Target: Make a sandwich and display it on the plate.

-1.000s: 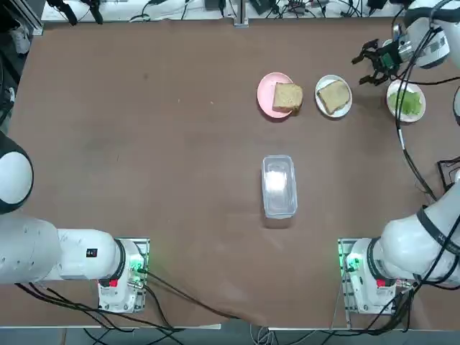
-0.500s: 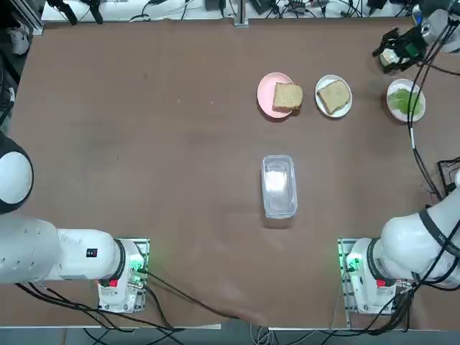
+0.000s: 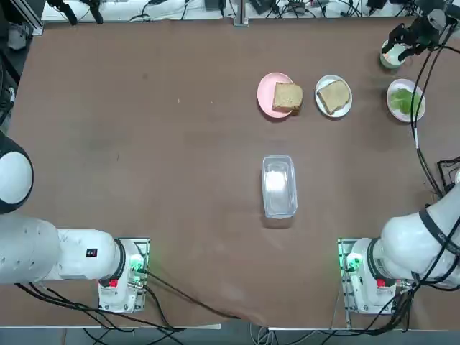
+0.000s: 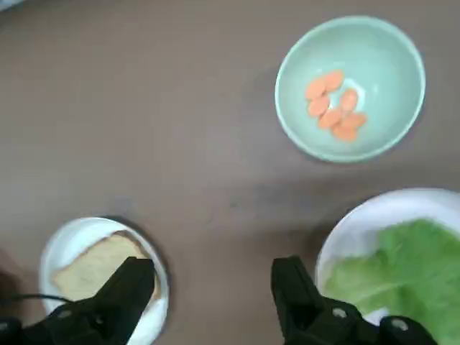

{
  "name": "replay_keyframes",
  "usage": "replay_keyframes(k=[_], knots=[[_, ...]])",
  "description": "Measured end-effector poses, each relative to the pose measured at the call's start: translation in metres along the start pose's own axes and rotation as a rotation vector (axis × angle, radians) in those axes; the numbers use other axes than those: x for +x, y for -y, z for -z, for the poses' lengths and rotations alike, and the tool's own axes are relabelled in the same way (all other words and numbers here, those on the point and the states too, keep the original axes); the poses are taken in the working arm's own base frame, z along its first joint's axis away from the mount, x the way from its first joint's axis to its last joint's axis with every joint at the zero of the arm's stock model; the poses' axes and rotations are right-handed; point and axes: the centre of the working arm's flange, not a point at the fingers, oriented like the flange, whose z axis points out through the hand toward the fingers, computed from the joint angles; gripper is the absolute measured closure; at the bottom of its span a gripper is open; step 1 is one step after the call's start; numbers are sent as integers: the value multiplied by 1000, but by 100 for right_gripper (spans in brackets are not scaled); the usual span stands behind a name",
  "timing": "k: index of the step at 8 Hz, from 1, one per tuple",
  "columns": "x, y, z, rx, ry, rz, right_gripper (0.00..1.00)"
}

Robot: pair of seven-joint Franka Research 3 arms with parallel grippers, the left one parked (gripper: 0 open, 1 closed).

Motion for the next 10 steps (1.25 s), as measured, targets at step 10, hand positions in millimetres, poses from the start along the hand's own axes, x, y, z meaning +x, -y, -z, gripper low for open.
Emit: replay_keyframes(k=[10], knots=[[79,-25,-121,-181,39,758,6]])
